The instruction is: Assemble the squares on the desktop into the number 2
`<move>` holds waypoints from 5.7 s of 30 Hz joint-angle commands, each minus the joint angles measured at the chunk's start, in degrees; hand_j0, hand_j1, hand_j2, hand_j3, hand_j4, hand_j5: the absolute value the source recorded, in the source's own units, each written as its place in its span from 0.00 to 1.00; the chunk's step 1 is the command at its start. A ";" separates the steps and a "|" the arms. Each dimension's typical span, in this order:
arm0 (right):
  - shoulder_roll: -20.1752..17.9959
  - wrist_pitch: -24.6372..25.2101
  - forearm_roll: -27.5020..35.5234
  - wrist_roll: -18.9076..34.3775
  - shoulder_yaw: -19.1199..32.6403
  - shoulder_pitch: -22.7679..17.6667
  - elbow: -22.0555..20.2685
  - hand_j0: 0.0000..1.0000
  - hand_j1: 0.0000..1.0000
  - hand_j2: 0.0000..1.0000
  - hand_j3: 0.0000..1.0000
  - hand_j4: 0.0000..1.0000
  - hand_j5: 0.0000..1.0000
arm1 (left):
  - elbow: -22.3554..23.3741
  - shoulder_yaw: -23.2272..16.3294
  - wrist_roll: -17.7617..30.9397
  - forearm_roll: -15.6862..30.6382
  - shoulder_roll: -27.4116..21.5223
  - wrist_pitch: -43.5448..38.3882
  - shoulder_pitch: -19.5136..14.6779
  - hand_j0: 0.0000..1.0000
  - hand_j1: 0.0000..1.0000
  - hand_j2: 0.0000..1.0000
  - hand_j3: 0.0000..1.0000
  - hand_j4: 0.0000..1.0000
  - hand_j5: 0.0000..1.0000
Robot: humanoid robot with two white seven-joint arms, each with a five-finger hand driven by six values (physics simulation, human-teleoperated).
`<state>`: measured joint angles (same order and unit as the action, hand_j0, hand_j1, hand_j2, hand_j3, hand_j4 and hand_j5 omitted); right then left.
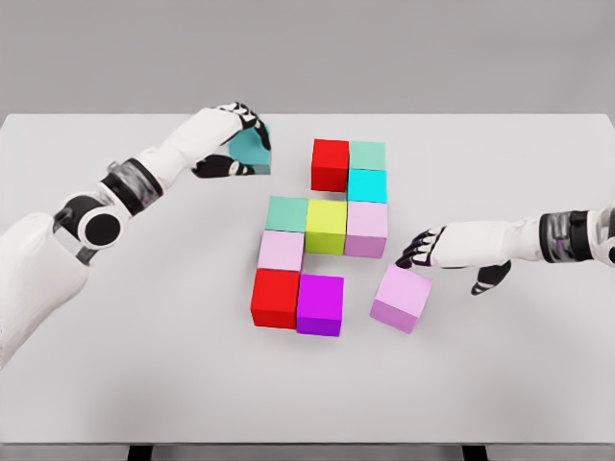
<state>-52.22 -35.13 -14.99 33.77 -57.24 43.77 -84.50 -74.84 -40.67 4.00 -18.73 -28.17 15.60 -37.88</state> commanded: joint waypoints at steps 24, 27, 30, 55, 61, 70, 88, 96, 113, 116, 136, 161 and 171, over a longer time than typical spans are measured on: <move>-1.83 0.13 0.75 -0.90 0.29 1.14 4.34 0.94 0.94 0.94 0.94 0.94 0.94 | 9.53 -2.04 1.10 -0.35 7.52 0.84 -4.40 0.40 0.40 0.40 0.40 0.40 0.40; -2.01 0.13 2.16 -0.90 1.35 2.55 6.19 0.89 0.89 0.89 0.89 0.89 0.89 | 9.62 -2.30 1.10 -0.26 7.61 0.93 -4.40 0.40 0.40 0.40 0.40 0.40 0.40; -5.43 0.13 3.83 -0.81 -1.02 7.11 6.10 0.85 0.85 0.85 0.85 0.85 0.85 | 9.62 -2.30 1.36 0.01 7.52 2.77 -4.31 0.40 0.40 0.40 0.40 0.40 0.40; -4.73 0.13 8.22 1.23 -32.93 22.68 -4.71 0.10 0.10 0.10 0.10 0.10 0.10 | 10.85 -2.30 1.27 0.09 8.22 2.68 -4.40 0.69 0.69 0.69 0.69 0.69 0.69; -3.59 0.13 8.22 1.23 -33.02 21.62 -4.71 0.11 0.11 0.11 0.11 0.11 0.11 | 10.68 -2.30 1.45 0.45 7.96 2.77 -4.31 0.69 0.69 0.69 0.69 0.69 0.69; -3.06 0.13 8.13 1.23 -32.93 20.74 -4.35 0.11 0.11 0.11 0.11 0.11 0.11 | 10.68 -3.27 1.80 2.29 7.52 2.77 -4.31 0.69 0.69 0.69 0.69 0.69 0.69; -0.51 0.13 8.31 1.23 -32.84 21.18 -4.35 0.11 0.11 0.11 0.11 0.11 0.11 | 10.85 -3.62 1.36 2.29 7.43 2.51 -4.31 0.97 0.97 0.97 0.97 0.97 0.97; -0.16 0.13 8.31 1.23 -32.84 21.53 -4.44 0.11 0.11 0.11 0.11 0.11 0.11 | 10.68 -3.45 1.71 3.70 6.64 2.42 -4.31 1.00 1.00 1.00 1.00 1.00 1.00; 2.04 0.13 8.31 1.23 -32.84 21.97 -4.44 0.11 0.11 0.11 0.11 0.11 0.11 | 10.32 -4.06 1.80 7.04 2.51 2.77 -5.01 1.00 1.00 1.00 1.00 1.00 1.00; 2.12 0.13 8.31 1.23 -32.84 22.06 -4.44 0.11 0.11 0.11 0.11 0.11 0.11 | 10.32 -4.76 1.71 7.04 2.51 4.09 -4.92 1.00 1.00 1.00 1.00 1.00 1.00; 3.79 0.13 8.31 1.23 -32.84 22.59 -4.27 0.11 0.11 0.11 0.11 0.11 0.11 | 11.55 -6.35 1.54 7.21 3.30 6.38 -5.45 1.00 1.00 1.00 1.00 1.00 1.00; 3.18 0.13 7.87 1.23 -32.84 22.68 -2.95 0.11 0.11 0.11 0.11 0.11 0.11 | 18.41 -6.17 1.10 6.42 7.87 6.38 -7.12 0.98 0.98 0.98 0.98 0.98 0.98; 3.79 0.13 7.87 1.23 -32.84 22.32 -2.60 0.11 0.11 0.11 0.11 0.11 0.11 | 22.72 -6.26 0.66 6.25 10.59 7.61 -8.00 0.96 0.96 0.96 0.96 0.96 0.96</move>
<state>-48.59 -35.10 -7.43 35.00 -90.13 66.09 -87.06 -52.60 -46.99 4.83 -12.70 -17.90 23.14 -45.88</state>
